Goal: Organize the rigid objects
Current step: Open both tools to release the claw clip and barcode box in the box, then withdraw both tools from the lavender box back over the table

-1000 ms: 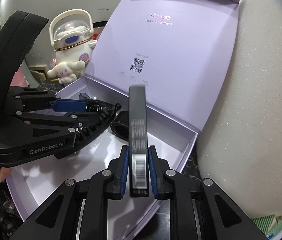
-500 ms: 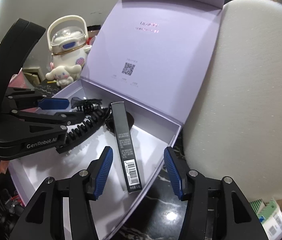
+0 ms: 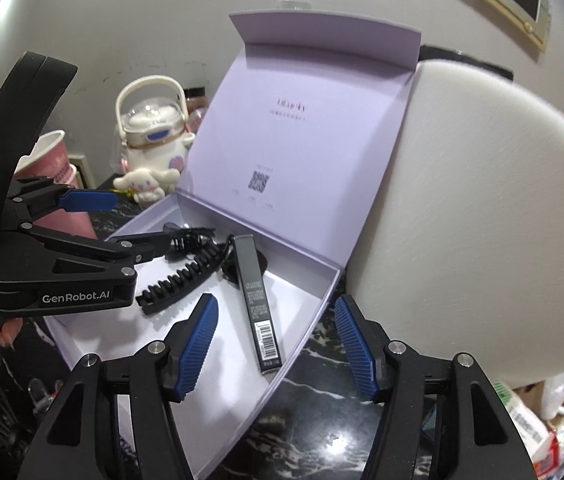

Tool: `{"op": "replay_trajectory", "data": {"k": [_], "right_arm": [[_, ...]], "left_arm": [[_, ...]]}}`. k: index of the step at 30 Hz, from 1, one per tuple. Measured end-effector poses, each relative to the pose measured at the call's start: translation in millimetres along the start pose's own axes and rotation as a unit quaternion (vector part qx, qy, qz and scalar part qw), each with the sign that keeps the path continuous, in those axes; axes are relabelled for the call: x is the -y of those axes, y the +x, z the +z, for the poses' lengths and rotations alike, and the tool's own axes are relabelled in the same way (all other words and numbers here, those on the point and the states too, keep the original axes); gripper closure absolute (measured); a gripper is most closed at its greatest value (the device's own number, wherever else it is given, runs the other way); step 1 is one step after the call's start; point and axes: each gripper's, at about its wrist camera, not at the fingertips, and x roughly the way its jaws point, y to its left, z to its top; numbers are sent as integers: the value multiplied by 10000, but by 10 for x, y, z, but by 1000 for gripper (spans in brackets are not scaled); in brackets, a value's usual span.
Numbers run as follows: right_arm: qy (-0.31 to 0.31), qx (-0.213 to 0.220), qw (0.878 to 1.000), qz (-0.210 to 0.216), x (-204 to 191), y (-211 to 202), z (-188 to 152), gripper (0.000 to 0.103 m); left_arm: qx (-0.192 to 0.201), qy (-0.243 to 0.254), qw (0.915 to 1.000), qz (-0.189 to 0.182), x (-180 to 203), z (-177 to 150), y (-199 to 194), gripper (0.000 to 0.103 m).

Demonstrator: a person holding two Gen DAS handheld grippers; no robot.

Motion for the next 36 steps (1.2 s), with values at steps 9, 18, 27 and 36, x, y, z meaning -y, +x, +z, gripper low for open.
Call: {"op": "replay_trajectory", "data": {"k": [9, 18, 27, 36], "right_arm": [[-68, 357, 9993, -108, -79, -433, 25, 35], [-143, 736, 9971, -137, -206, -899, -28, 28], [-179, 1004, 9946, -181, -307, -1233, -113, 22], [-64, 1169, 9929, -203, -366, -1479, -285, 15]], "left_arm": [[469, 28, 9989, 85, -27, -11, -509, 30], [866, 12, 9962, 75, -31, -127, -953, 30], [1108, -1, 9938, 111, -10, -289, -1306, 30], [1212, -89, 9926, 81, -4, -506, -1563, 30]]}}
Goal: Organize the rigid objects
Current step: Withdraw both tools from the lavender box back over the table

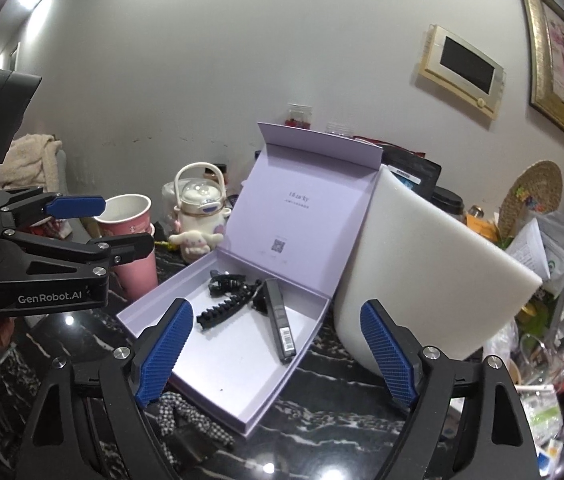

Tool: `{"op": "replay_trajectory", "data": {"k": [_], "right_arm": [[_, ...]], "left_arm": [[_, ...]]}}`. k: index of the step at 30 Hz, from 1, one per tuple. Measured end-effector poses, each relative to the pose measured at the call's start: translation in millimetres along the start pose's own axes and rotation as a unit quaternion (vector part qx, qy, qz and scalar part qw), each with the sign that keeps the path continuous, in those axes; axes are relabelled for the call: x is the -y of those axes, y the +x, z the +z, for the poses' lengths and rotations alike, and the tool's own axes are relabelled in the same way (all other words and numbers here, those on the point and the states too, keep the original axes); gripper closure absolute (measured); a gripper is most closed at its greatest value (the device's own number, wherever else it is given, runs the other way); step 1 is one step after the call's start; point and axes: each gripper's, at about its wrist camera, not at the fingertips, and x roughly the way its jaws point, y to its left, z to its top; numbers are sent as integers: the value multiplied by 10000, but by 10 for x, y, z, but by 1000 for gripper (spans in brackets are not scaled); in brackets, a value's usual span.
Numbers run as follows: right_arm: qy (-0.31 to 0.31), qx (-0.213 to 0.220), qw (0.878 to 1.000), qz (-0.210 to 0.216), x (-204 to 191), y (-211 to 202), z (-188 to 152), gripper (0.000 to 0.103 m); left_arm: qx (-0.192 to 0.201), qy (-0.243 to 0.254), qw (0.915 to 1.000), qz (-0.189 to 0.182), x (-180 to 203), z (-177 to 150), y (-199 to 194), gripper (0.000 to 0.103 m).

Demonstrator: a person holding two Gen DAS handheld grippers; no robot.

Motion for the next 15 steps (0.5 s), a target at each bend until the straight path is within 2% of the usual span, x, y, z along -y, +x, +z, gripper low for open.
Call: {"op": "replay_trajectory", "data": {"k": [3, 9, 15], "right_arm": [[36, 15, 10000, 7, -22, -75, -47, 15], [126, -10, 9999, 49, -67, -178, -173, 14], [165, -82, 9998, 91, -148, -242, -322, 13]], "left_arm": [[-44, -151, 9999, -59, -34, -59, -77, 30], [-107, -139, 9998, 81, -41, -228, -188, 30], [-225, -178, 9996, 36, -44, -426, -243, 30]]}}
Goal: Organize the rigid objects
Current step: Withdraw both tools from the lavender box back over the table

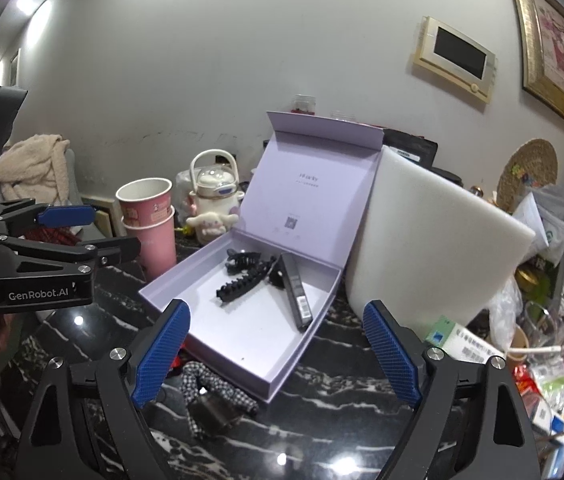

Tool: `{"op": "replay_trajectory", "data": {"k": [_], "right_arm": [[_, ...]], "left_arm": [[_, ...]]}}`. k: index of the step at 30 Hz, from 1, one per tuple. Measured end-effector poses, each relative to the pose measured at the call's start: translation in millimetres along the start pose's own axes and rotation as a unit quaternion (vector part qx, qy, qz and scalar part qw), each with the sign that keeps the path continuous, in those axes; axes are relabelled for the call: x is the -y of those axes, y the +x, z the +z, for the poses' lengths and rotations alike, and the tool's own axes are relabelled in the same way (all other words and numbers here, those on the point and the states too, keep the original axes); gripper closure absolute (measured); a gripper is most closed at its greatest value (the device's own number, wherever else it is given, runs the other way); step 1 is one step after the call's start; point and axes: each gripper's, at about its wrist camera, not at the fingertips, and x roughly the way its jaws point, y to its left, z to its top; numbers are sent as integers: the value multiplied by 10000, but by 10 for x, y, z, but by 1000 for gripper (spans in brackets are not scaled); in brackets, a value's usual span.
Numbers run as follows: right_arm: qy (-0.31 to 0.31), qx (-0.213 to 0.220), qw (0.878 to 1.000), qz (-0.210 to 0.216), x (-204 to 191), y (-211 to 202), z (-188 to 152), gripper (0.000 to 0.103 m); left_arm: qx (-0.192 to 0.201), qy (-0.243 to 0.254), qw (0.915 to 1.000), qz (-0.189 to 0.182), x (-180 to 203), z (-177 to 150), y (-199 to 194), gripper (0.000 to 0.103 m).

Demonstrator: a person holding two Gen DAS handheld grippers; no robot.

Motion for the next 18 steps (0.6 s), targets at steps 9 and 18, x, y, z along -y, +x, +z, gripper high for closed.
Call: {"op": "replay_trajectory", "data": {"k": [9, 18], "right_arm": [[51, -44, 9999, 84, -150, -45, -315, 12], [306, -247, 9982, 445, -248, 79, -620, 12]], "left_arm": [[-226, -98, 9997, -45, -31, -329, 10, 30], [-623, -107, 9978, -197, -35, -646, 191, 30]]}}
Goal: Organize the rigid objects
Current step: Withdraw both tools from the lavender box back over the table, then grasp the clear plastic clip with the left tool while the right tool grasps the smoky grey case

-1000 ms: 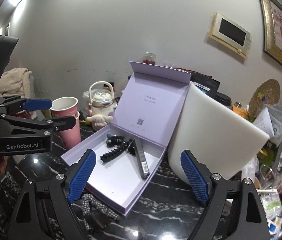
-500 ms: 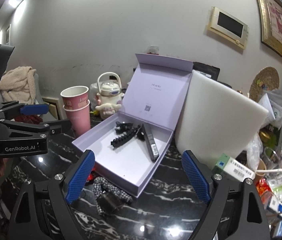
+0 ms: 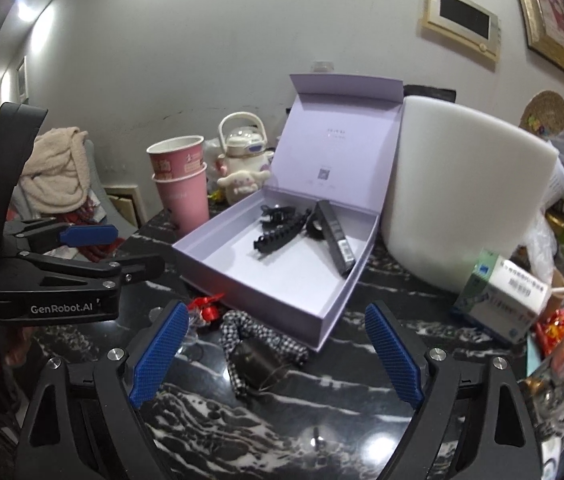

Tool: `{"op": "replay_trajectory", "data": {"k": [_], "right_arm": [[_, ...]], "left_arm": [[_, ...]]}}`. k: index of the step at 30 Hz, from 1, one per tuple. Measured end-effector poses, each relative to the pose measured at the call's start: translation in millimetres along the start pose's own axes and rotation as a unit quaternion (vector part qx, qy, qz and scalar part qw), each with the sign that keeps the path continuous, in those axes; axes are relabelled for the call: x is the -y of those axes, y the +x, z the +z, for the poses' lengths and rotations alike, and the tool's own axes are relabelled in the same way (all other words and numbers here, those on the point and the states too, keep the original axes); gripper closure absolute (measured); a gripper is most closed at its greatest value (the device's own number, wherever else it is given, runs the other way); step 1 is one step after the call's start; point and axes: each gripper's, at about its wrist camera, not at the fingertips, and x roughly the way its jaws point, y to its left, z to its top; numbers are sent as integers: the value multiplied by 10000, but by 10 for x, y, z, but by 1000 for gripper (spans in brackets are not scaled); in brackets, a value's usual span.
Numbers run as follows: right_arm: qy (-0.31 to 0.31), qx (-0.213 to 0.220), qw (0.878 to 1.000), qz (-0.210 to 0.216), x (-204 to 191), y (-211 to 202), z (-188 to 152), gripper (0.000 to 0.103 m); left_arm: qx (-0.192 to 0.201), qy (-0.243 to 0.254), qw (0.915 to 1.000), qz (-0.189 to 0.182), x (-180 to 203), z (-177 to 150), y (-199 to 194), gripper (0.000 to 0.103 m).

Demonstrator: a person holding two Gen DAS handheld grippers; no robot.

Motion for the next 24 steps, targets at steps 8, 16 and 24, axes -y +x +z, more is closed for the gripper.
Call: {"op": "replay_trajectory", "data": {"k": [8, 16, 24], "right_arm": [[51, -252, 9996, 108, -22, 222, -203, 12], [197, -569, 9979, 230, -3, 482, -375, 12], [270, -895, 9950, 356, 36, 748, -490, 12]], "left_arm": [[-155, -52, 9992, -355, -43, -205, 179, 30], [-292, -251, 9967, -709, -138, -365, 367, 30], [-482, -342, 9945, -860, -165, -484, 562, 30]]}}
